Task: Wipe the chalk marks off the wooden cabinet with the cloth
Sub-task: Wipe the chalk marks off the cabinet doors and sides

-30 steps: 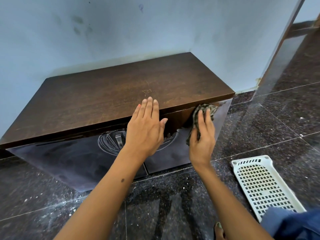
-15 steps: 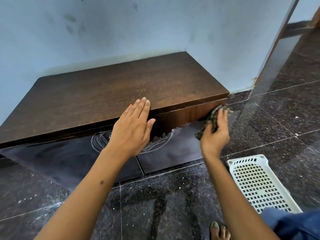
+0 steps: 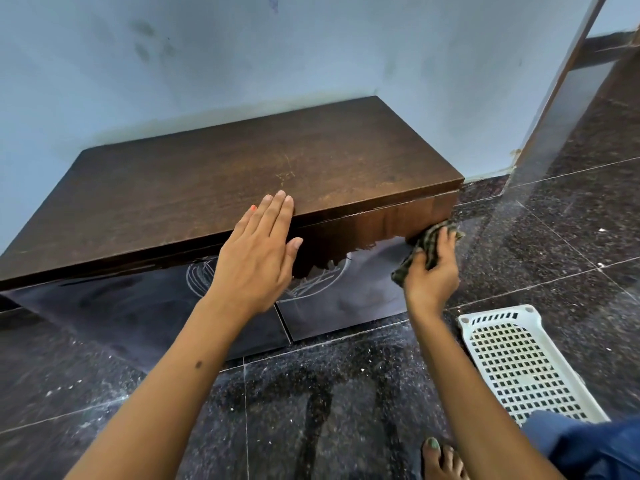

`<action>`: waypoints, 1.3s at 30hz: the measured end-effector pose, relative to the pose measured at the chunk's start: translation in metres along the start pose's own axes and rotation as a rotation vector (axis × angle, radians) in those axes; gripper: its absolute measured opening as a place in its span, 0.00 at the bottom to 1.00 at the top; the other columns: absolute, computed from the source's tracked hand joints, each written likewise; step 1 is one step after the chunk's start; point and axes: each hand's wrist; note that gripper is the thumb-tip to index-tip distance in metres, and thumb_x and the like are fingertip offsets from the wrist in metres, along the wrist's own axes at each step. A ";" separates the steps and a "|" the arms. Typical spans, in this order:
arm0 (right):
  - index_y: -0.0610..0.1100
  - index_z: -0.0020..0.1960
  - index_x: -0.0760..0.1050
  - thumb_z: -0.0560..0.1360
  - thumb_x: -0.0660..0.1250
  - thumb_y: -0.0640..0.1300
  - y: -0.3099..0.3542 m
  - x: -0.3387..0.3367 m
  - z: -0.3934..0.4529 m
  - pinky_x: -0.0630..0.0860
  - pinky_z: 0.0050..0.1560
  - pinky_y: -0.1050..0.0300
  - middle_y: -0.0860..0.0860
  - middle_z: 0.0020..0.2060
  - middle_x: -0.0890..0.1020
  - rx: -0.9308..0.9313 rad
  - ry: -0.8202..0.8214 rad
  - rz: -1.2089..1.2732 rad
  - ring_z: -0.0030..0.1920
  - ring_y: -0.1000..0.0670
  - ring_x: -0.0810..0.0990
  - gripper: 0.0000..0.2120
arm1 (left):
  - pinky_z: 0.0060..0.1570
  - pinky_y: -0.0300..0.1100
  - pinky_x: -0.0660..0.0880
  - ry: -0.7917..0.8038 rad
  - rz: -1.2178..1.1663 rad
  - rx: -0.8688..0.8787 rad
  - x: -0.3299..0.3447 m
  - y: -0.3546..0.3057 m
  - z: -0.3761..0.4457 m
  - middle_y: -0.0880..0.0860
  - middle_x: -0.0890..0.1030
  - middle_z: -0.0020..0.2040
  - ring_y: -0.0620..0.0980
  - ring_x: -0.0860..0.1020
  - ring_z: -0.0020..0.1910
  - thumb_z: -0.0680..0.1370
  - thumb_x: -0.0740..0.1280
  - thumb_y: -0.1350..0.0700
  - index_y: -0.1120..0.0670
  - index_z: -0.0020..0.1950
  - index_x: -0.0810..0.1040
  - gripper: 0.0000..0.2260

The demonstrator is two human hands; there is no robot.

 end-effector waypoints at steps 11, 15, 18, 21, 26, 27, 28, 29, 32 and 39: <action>0.42 0.73 0.63 0.77 0.63 0.35 0.000 0.016 -0.029 0.58 0.74 0.52 0.48 0.74 0.62 0.087 0.068 0.074 0.73 0.48 0.61 0.25 | 0.75 0.47 0.47 0.006 0.047 -0.071 0.001 0.015 -0.005 0.59 0.55 0.77 0.55 0.54 0.76 0.82 0.47 0.48 0.62 0.77 0.51 0.27; 0.44 0.74 0.61 0.78 0.62 0.36 0.014 0.031 -0.056 0.55 0.72 0.59 0.51 0.75 0.59 -0.055 0.095 0.086 0.73 0.53 0.58 0.26 | 0.75 0.47 0.46 0.021 0.059 -0.094 0.002 0.015 -0.006 0.60 0.55 0.77 0.56 0.53 0.76 0.82 0.49 0.48 0.62 0.76 0.52 0.27; 0.46 0.74 0.61 0.78 0.62 0.36 0.008 0.041 -0.087 0.57 0.73 0.57 0.53 0.75 0.58 -0.029 0.201 0.131 0.73 0.56 0.57 0.26 | 0.75 0.46 0.47 0.015 0.059 -0.082 0.001 0.016 -0.006 0.59 0.55 0.77 0.55 0.53 0.76 0.82 0.49 0.48 0.61 0.77 0.53 0.26; 0.48 0.73 0.63 0.77 0.64 0.37 -0.001 0.035 -0.078 0.62 0.72 0.50 0.53 0.74 0.62 0.216 0.196 0.140 0.73 0.49 0.63 0.26 | 0.75 0.46 0.48 0.006 0.041 -0.067 -0.001 0.023 -0.008 0.57 0.56 0.77 0.54 0.54 0.76 0.83 0.46 0.48 0.59 0.77 0.54 0.25; 0.47 0.74 0.61 0.77 0.63 0.36 0.014 0.041 -0.082 0.54 0.71 0.62 0.55 0.74 0.57 0.035 0.177 0.141 0.71 0.59 0.56 0.27 | 0.75 0.46 0.46 -0.010 0.055 -0.095 0.003 0.026 -0.012 0.57 0.55 0.77 0.54 0.52 0.77 0.82 0.49 0.48 0.60 0.77 0.52 0.26; 0.47 0.74 0.60 0.77 0.63 0.36 0.017 0.046 -0.095 0.53 0.70 0.65 0.57 0.74 0.56 0.002 0.223 0.148 0.70 0.61 0.55 0.27 | 0.75 0.46 0.46 -0.010 0.056 -0.094 0.003 0.026 -0.012 0.57 0.55 0.77 0.54 0.52 0.77 0.82 0.49 0.48 0.60 0.77 0.52 0.26; 0.47 0.74 0.60 0.77 0.63 0.36 0.016 0.050 -0.108 0.53 0.70 0.66 0.58 0.73 0.55 -0.018 0.268 0.148 0.70 0.61 0.55 0.27 | 0.75 0.46 0.47 -0.010 0.058 -0.092 0.003 0.026 -0.012 0.57 0.56 0.77 0.54 0.53 0.76 0.82 0.49 0.48 0.59 0.77 0.53 0.26; 0.47 0.74 0.61 0.77 0.63 0.36 0.013 0.053 -0.119 0.53 0.69 0.67 0.57 0.73 0.56 -0.016 0.308 0.139 0.71 0.60 0.56 0.27 | 0.75 0.46 0.47 -0.010 0.061 -0.087 0.002 0.027 -0.013 0.57 0.56 0.77 0.54 0.53 0.76 0.83 0.48 0.48 0.59 0.77 0.53 0.25; 0.47 0.74 0.62 0.77 0.64 0.36 0.001 0.049 -0.120 0.59 0.72 0.54 0.55 0.74 0.59 0.233 0.357 0.120 0.73 0.51 0.61 0.27 | 0.75 0.47 0.49 -0.019 0.064 -0.090 0.001 0.032 -0.017 0.57 0.58 0.76 0.54 0.56 0.76 0.82 0.46 0.48 0.59 0.76 0.55 0.26; 0.50 0.74 0.60 0.77 0.64 0.37 0.015 0.061 -0.139 0.57 0.72 0.57 0.57 0.75 0.57 0.083 0.382 0.173 0.73 0.55 0.58 0.28 | 0.75 0.49 0.50 -0.028 0.076 -0.131 0.005 0.032 -0.019 0.58 0.58 0.76 0.56 0.55 0.76 0.82 0.48 0.49 0.60 0.76 0.56 0.26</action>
Point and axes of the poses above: each hand's wrist, its own z-axis towards the middle knuckle, its own x-axis out of the palm, y = z × x
